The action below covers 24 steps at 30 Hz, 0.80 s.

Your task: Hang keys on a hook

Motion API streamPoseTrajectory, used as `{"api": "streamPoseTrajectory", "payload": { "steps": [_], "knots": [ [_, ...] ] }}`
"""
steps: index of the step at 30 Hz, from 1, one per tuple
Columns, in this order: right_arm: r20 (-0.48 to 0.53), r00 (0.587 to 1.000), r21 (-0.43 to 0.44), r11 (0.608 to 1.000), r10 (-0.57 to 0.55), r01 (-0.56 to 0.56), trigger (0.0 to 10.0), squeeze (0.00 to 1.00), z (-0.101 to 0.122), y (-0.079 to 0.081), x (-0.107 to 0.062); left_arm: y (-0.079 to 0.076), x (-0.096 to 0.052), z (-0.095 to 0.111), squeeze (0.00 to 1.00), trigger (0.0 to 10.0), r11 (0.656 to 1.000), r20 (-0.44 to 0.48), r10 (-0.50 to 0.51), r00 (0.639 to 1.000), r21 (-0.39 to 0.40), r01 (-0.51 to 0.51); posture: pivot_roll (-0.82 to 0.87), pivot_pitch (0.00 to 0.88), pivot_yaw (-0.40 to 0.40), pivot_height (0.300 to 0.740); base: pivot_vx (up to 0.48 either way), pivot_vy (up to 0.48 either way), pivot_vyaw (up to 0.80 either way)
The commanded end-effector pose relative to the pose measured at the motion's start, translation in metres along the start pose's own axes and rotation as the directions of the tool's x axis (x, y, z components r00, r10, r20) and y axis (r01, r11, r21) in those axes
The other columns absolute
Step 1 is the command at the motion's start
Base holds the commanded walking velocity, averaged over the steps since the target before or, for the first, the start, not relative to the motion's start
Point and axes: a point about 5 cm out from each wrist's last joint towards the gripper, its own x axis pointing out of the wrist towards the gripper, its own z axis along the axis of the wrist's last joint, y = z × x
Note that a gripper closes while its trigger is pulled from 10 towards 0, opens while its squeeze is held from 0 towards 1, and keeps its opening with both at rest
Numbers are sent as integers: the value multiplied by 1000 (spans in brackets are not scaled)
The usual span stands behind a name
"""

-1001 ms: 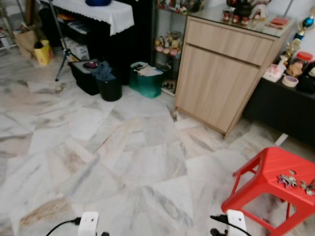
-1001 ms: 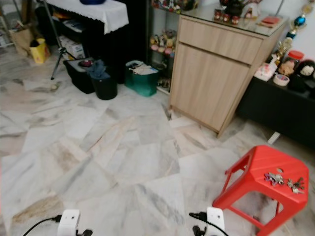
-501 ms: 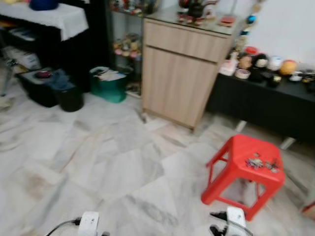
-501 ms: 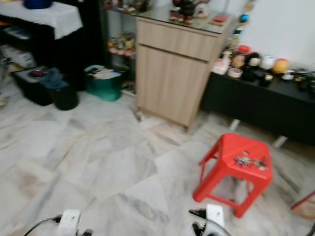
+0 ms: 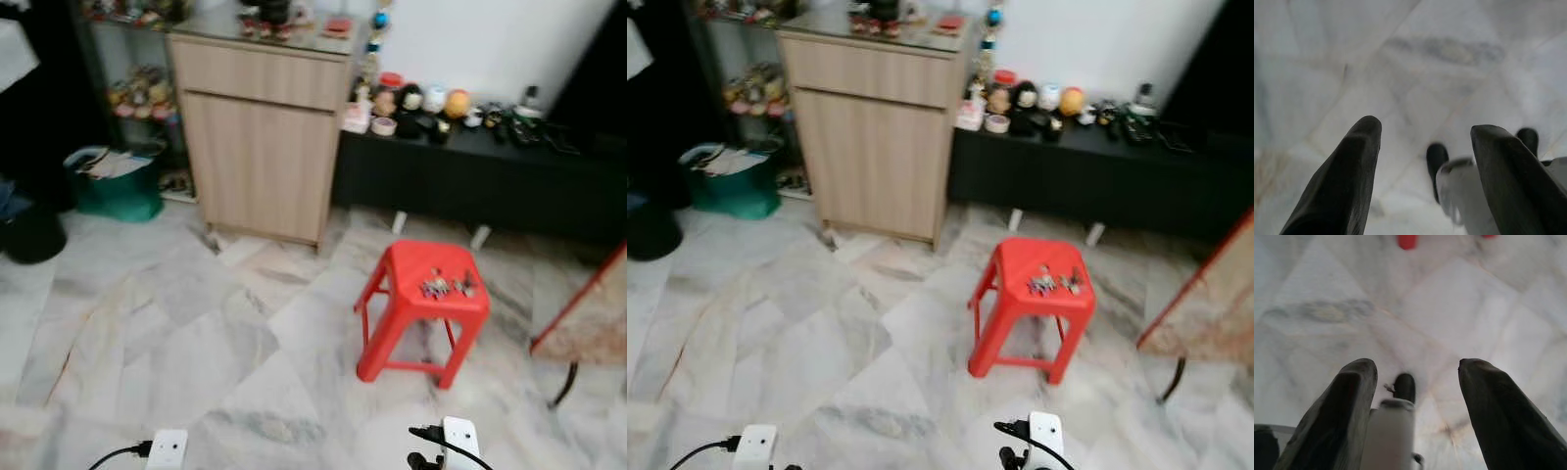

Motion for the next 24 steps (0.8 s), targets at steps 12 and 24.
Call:
{"api": "streamPoseTrajectory", "payload": {
  "steps": [12, 24],
  "knots": [
    [43, 999, 27, 1000, -7, 5, 10000, 0, 11, 0, 1, -6, 1, 0, 0, 10000, 999, -11, -17, 1000, 28, 17, 129, 0, -49, 740, 0, -24, -246],
    [54, 998, 51, 999, -21, 18, 10000, 0, 15, 1, 2, -6, 1, 0, 0, 10000, 1000, -11, -5, 1000, 5, 5, 131, 0, -55, 740, 0, -301, 0]
  ]
}}
